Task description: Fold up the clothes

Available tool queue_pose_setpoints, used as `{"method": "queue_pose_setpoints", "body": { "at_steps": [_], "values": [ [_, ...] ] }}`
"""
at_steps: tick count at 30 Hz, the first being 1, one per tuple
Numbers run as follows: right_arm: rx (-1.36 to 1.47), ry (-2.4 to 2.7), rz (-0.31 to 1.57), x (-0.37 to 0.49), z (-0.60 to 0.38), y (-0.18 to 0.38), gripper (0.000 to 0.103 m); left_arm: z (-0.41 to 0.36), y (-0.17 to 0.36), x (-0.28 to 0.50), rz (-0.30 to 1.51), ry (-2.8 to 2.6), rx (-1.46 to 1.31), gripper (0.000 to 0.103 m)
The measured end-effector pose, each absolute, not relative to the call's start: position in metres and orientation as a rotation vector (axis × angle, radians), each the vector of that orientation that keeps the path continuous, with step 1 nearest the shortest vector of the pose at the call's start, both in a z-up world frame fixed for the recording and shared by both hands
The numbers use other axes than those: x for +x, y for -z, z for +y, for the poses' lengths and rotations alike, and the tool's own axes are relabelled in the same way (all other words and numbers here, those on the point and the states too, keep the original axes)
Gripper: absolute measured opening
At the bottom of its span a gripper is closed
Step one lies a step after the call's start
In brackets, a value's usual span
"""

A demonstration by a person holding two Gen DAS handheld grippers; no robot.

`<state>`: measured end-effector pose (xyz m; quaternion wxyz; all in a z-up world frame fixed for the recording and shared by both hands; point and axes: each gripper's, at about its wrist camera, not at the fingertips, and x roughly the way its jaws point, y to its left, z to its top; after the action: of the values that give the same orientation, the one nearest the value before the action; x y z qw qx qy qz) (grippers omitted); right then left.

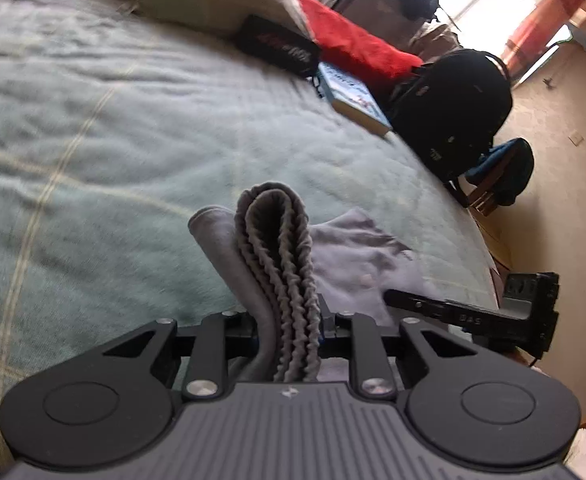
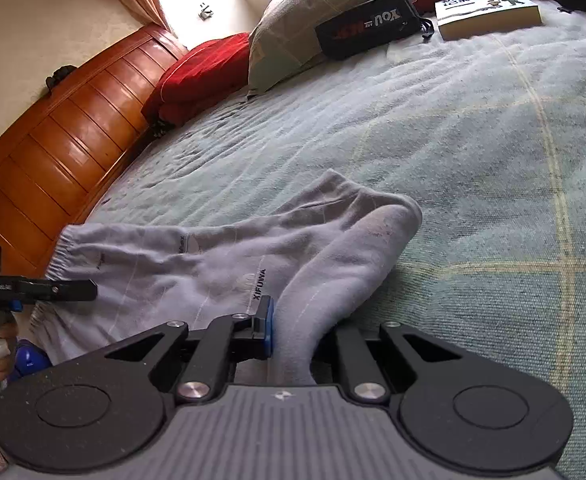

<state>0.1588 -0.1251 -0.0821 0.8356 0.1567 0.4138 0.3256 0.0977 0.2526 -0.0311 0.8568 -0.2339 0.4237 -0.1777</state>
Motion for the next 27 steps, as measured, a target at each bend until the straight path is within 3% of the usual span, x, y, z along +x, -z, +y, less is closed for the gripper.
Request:
{"method": "queue_pose_setpoints", "body": {
  "at_steps": [27],
  "values": [
    [0.142,-0.856,0.798,0.175,-0.045,0.024,0.012,0.279,-0.036,0.074,0.699,0.341,-0.532,0.021]
  ]
}}
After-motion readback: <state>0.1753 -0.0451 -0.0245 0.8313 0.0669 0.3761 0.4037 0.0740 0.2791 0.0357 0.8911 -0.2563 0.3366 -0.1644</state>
